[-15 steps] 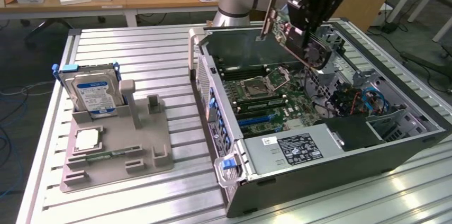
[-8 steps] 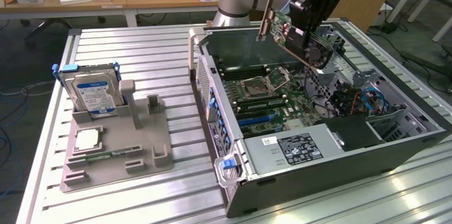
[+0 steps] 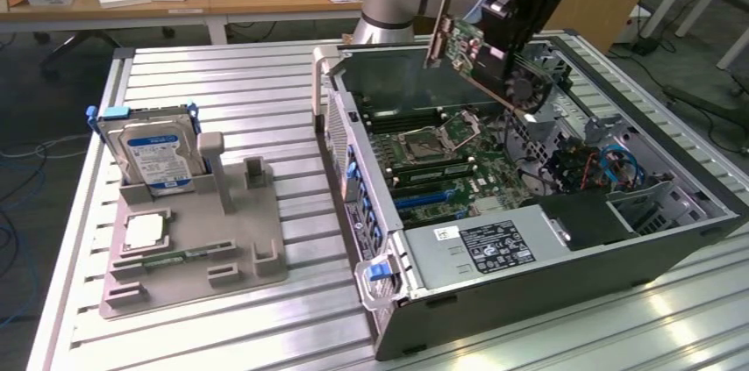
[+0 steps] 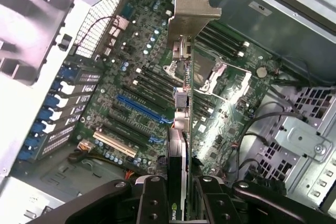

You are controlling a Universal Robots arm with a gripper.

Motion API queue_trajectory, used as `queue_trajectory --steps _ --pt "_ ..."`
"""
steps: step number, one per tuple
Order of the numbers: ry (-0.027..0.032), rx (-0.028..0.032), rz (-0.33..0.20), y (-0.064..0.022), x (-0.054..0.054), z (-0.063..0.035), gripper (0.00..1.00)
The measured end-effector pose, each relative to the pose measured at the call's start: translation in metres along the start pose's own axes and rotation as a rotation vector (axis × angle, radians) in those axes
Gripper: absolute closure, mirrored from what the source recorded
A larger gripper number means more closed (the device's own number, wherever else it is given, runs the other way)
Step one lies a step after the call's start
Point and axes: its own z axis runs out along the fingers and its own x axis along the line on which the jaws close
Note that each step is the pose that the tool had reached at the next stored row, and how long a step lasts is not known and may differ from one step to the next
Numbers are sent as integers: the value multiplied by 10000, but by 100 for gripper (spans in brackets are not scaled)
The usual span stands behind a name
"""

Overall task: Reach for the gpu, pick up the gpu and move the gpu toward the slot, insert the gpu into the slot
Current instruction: 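Insert the gpu into the slot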

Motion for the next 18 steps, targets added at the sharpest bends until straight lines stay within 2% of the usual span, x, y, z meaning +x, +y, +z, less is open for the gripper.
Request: queue_trajectory --steps 11,18 --pt "-13 -16 -1569 0 0 0 74" --pt "-22 -27 -2246 0 0 0 74"
